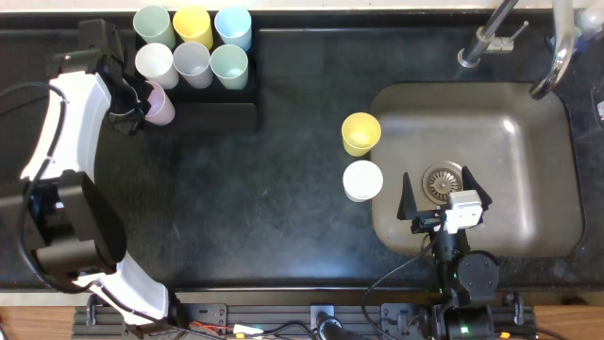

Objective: Store Cups

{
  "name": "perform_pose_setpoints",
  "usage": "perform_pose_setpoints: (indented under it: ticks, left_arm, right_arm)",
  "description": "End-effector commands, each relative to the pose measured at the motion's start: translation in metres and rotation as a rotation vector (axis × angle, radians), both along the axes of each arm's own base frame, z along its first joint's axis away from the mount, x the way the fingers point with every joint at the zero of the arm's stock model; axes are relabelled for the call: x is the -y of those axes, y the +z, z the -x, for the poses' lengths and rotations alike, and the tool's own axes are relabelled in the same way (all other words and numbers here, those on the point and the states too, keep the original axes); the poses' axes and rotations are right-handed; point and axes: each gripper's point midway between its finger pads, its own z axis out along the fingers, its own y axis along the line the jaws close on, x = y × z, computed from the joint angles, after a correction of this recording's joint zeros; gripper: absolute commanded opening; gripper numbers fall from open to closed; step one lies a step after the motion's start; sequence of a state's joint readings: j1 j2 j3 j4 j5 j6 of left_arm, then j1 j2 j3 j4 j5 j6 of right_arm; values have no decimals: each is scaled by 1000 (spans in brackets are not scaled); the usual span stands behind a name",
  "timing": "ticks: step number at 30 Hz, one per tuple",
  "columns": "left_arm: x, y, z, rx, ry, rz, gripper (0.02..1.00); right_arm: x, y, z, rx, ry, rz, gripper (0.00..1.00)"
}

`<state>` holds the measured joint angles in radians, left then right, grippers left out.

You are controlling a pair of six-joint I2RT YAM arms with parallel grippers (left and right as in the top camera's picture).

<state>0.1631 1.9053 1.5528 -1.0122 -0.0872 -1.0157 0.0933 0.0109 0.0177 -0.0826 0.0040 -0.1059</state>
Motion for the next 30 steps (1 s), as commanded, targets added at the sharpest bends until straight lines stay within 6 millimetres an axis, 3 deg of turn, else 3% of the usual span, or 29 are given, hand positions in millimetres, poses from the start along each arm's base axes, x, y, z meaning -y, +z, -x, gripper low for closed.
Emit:
perform_pose_setpoints:
  ticks: [1,2,8,13,16,17,19,22,26,30]
  left_arm:
    - [-4,-2,-4,-5,14,-20,496]
    - [-4,-2,-4,-5,14,-20,1000]
    - [-3,16,-4,40,11,-24,998]
    - [4,62,-3,158,-4,-23,998]
    - [28,96,-2,249,-69,-11,998]
    - [41,105,-3,275,-118,-10,998]
    - [88,128,-7,328,-317,-30,1000]
    - [151,141,-10,364,-510,-51,1000]
    - [263,123,6,355,-761,-36,1000]
    - [351,88,21,344,-901,12,1000]
  right_arm:
    - [0,-4,0,0,2,3,998]
    - [0,-4,0,-1,2,3,998]
    - [0,-4,0,-1,2,3,998]
    - [0,-4,0,0,2,3,998]
    - [0,-4,0,-1,2,3,998]
    - [0,-4,0,-1,2,3,996]
    - [0,-4,0,-1,1,3,998]
    - [0,-4,0,0,2,3,998]
    - [0,-4,0,0,2,3,996]
    - [0,-4,0,0,2,3,998]
